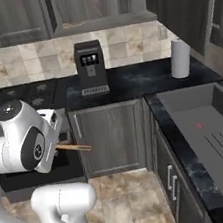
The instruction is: Organize the utensils by type. Pick up the wooden spoons from the counter and place them in the open cabinet. Then pick up the metallic utensils from the counter and place them in the open drawer.
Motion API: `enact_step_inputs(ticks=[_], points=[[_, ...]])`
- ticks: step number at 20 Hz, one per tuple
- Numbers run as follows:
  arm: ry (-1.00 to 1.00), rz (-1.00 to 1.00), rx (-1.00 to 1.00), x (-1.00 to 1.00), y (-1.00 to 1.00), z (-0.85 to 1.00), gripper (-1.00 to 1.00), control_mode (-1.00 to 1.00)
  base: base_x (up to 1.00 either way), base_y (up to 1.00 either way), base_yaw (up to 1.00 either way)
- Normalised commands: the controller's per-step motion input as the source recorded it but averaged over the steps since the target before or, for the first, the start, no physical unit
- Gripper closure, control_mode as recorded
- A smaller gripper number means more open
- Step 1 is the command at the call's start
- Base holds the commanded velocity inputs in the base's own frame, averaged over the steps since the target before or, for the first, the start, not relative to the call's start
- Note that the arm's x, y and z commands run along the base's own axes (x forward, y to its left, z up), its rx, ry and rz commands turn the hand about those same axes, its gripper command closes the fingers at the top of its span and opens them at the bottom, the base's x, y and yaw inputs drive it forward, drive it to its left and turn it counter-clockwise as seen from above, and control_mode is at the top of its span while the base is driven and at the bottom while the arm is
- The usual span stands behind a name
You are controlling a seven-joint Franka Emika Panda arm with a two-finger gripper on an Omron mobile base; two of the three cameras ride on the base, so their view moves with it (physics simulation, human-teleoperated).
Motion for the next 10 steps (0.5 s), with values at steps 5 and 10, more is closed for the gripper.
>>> enact_step_inputs(ticks=[5, 10], points=[[0.00, 0.00, 0.00, 0.00, 0.00, 0.00, 1.00, 1.00, 0.81, 0.00, 0.27], [0.00, 0.00, 0.00, 0.00, 0.00, 0.00, 1.00, 1.00, 0.81, -0.01, 0.24]])
